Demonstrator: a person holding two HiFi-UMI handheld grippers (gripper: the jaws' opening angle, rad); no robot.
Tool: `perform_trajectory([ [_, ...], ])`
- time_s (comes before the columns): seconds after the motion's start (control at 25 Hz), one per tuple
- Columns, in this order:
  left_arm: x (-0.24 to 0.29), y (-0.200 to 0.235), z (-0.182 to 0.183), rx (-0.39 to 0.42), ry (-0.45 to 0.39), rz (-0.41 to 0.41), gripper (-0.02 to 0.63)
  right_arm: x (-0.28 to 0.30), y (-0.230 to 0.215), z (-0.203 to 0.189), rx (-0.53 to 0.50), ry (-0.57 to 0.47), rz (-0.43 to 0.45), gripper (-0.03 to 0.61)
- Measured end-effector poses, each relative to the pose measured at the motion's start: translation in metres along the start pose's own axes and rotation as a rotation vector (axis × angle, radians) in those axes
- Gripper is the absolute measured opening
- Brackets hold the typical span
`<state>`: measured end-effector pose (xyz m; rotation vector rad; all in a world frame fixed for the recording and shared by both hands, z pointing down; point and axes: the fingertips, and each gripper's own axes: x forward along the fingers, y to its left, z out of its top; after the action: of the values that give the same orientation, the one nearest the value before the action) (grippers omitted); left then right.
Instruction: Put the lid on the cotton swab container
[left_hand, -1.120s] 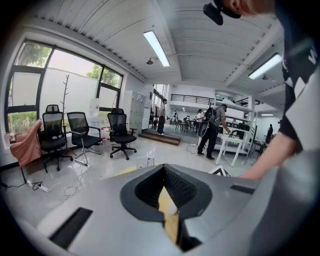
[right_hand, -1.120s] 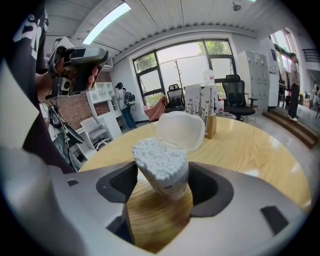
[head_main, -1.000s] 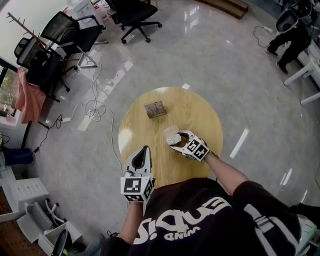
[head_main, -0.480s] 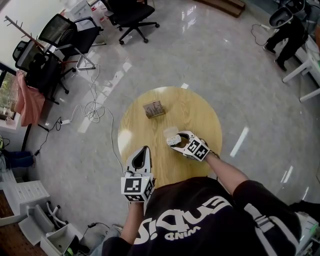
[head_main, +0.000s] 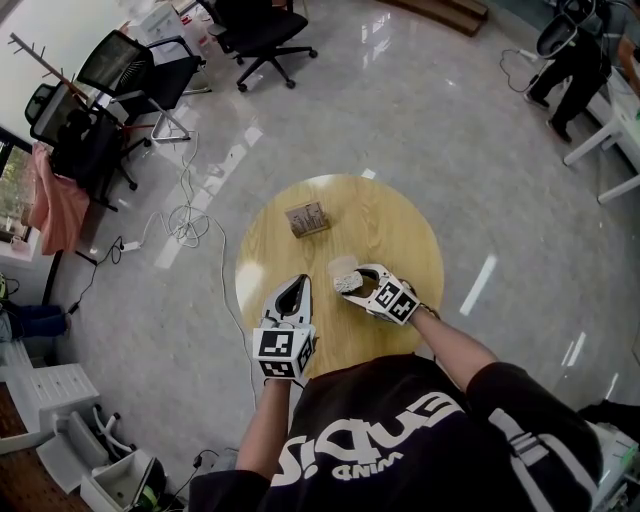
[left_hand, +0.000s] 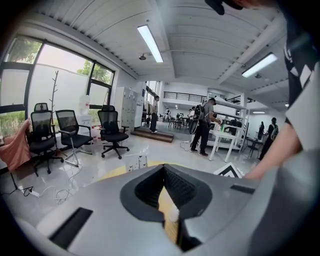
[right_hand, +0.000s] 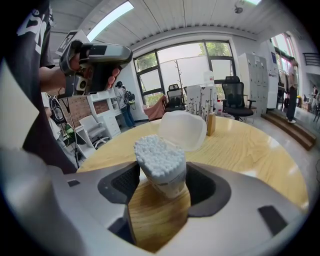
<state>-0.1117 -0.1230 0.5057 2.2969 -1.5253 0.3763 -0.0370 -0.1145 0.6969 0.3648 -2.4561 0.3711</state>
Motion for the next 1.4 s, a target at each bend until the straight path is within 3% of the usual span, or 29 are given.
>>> perform_trajectory([
  [0.64, 0.083, -0.006, -0.068, -0.076, 0.159, -0.105, 0.009, 0.000, 0.003, -0.001, 0.000, -0.014, -0.023, 0.282],
  [1.04, 0.098, -0.019, -0.066, 0.001, 0.162, -0.156, 0.017, -0.001, 0.002, -0.002, 0.009, -0.004, -0.016, 0.282],
  [1.12, 0.101, -0.018, -0.070, -0.007, 0.169, -0.162, 0.051, 0.000, 0.000, -0.004, 0.006, -0.004, -0.019, 0.282],
  [1.24, 0.105, -0.019, -0.076, -0.015, 0.192, -0.189, 0.155, 0.002, 0.001, -0.003, 0.005, -0.010, -0.019, 0.282],
  [1.4, 0.108, -0.017, -0.083, -0.022, 0.219, -0.209, 0.184, 0.001, 0.001, 0.000, 0.005, -0.019, -0.022, 0.282],
])
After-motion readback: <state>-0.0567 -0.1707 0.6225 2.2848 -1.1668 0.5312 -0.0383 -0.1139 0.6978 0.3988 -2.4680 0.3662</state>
